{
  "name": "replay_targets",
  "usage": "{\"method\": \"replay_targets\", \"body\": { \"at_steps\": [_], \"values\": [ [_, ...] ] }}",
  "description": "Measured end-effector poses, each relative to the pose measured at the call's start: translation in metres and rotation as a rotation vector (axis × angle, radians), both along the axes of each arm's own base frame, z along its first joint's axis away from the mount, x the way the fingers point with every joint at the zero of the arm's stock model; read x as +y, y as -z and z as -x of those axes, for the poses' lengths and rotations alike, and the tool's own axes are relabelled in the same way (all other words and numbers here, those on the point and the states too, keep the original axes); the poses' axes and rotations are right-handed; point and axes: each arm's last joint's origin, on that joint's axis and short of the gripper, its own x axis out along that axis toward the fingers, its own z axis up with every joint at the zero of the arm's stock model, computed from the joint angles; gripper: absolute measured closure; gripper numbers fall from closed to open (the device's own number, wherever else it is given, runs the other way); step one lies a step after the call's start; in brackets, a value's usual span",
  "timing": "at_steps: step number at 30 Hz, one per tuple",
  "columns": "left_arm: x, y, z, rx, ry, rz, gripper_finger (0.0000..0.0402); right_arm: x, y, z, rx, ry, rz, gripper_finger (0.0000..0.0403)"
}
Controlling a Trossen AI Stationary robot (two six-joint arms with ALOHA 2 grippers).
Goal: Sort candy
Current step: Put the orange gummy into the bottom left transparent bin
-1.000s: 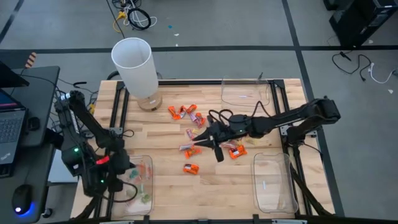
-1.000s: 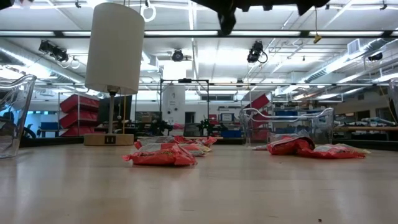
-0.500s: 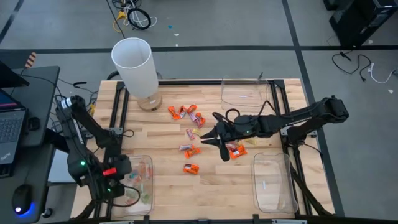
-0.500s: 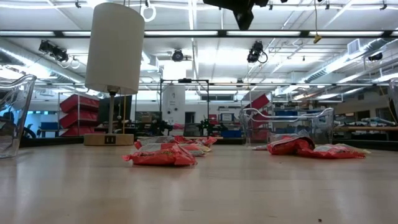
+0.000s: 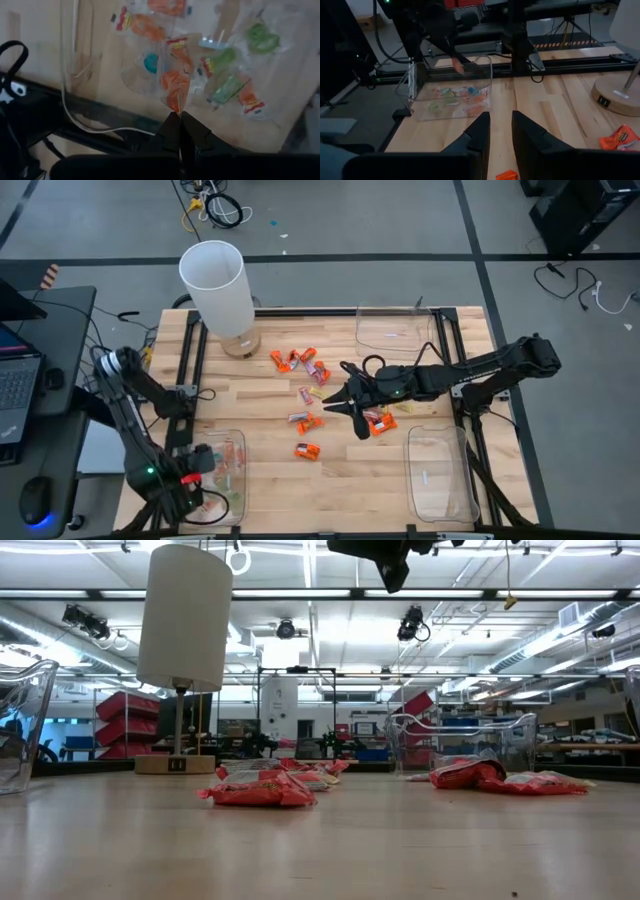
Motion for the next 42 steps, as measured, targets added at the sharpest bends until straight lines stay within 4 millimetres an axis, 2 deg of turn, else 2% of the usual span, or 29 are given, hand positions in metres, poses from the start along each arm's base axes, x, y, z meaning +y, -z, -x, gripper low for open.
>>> {"method": "replay_targets", "body": {
  "at_steps": [7,22,33,42],
  "values": [
    [-0.0012,0.0066,-0.0013,0.027,-0.032,-0.057,0.0401,0.0000,-0.0001,0.0000,-0.001,0.000,-0.001,0.0336],
    [-0.0014,0.0068,-0.0014,0.018,-0.089,-0.056,0.0401,0.0000,-0.0001,-0.0001,-0.001,0.002,-0.008,0.0336],
    [-0.0012,0.0068,-0.0014,0.013,-0.112,-0.058,0.0378,0.0000,0.0000,-0.0002,0.000,0.002,-0.007,0.0336],
    [-0.0009,0.0067,-0.0013,0.012,-0.118,-0.061,0.0375,0.0001,0.0002,-0.0002,0.000,0.002,-0.007,0.0336]
  ]
}}
